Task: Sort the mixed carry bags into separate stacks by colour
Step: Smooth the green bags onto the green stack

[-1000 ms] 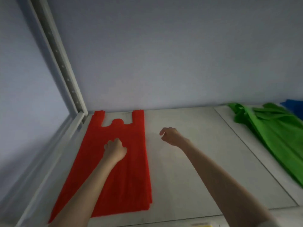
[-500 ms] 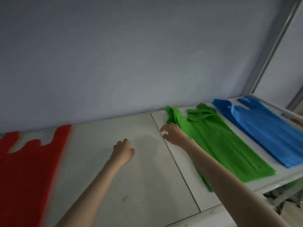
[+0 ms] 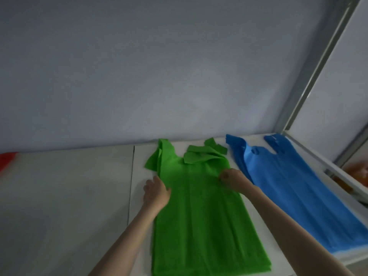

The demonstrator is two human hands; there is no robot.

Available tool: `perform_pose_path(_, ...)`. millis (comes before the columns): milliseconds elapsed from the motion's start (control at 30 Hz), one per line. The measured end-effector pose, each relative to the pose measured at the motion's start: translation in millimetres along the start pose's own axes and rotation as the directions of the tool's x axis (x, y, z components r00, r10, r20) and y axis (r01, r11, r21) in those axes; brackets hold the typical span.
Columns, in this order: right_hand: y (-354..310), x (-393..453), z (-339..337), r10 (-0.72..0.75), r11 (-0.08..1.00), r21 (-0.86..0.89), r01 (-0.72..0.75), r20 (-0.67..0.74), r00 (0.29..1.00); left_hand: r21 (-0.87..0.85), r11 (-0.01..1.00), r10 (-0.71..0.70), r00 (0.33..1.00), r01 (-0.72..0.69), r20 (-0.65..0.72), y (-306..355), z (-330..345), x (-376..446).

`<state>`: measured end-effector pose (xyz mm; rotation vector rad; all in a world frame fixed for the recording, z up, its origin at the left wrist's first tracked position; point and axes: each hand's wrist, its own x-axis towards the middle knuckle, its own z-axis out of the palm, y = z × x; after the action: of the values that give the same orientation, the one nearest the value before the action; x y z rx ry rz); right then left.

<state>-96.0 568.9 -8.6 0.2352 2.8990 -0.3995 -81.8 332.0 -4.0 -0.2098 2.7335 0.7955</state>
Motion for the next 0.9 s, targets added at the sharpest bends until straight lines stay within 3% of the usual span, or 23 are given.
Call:
perform_pose_path(267, -9, 67, -12, -0.128, 0.987, 0.098, 0.125, 0.023, 0.991, -0.001, 0.997, -0.077, 0.995, 0.077, -0.056, 3, 14, 4)
perform_pose_path(400, -3, 95, -25, -0.030, 0.978, 0.207, 0.038, -0.042, 0.999, 0.028, 0.993, -0.113, 0.994, 0.113, -0.016, 2, 12, 11)
perform_pose_path(533, 9, 108, -27, -0.013, 0.979, 0.205, 0.009, 0.017, 1.000, 0.064, 0.984, -0.168, 0.985, 0.166, 0.025, 7, 10, 22)
perform_pose_path(667, 22, 105, -23, 0.123, 0.943, 0.318, -0.095, -0.069, 0.990, 0.050, 0.981, -0.185, 0.982, 0.187, -0.049, 17, 2, 35)
perform_pose_path(767, 32, 91, -15, 0.221, 0.896, 0.387, -0.216, 0.032, 0.975, -0.008, 0.982, -0.189, 0.973, 0.190, -0.129, 23, -4, 59)
perform_pose_path(900, 33, 62, -14, 0.243, 0.880, 0.376, -0.289, 0.165, 0.956, -0.182, 0.971, -0.185, 0.971, 0.156, -0.152, 36, -13, 89)
